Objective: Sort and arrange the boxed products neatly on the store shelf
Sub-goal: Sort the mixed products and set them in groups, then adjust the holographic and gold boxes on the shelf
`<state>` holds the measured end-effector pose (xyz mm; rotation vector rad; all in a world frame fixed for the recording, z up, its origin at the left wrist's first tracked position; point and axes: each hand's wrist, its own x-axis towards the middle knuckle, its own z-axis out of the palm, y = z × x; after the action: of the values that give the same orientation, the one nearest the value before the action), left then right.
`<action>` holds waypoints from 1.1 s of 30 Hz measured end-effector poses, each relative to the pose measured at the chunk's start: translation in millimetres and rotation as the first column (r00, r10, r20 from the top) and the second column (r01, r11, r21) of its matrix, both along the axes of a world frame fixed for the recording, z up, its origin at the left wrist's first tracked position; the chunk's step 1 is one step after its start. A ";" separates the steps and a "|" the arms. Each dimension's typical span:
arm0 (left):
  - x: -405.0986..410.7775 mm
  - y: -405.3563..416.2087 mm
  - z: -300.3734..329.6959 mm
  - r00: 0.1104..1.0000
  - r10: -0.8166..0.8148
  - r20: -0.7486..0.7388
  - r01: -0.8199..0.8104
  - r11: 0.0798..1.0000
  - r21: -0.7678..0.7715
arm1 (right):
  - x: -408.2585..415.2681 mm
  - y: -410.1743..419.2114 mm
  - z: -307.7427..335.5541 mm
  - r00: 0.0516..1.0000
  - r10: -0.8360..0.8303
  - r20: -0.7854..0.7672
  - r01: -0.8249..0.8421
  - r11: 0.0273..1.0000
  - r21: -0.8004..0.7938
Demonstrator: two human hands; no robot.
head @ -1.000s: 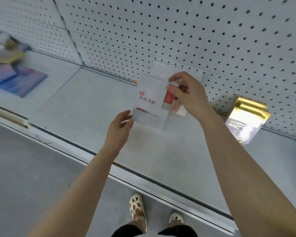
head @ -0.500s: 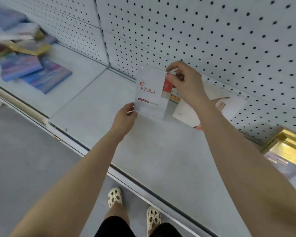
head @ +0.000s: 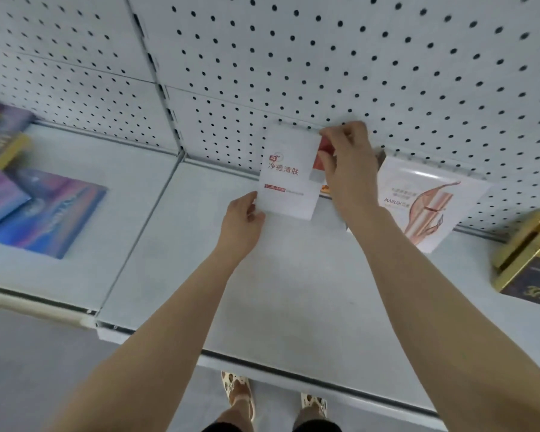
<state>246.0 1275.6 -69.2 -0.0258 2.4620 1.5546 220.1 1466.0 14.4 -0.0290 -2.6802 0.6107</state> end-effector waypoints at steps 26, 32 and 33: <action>139.7 -143.9 24.2 0.912 0.390 -0.126 -0.394 0.919 -0.009 | 130.6 -130.8 -59.0 0.935 0.323 0.147 -0.290 0.934 -0.209; 206.4 -239.7 15.7 0.817 0.566 -0.108 -0.574 0.817 -0.063 | 154.8 -241.7 -72.7 0.818 0.532 0.221 -0.483 0.842 -0.239; 212.5 -256.4 13.6 0.805 0.584 -0.108 -0.592 0.803 -0.069 | 155.0 -261.2 -73.4 0.802 0.554 0.224 -0.510 0.830 -0.224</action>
<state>458.5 1019.1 -55.6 -0.8438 2.7520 1.6587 375.2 1204.9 -59.0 0.6759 -2.9091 1.0529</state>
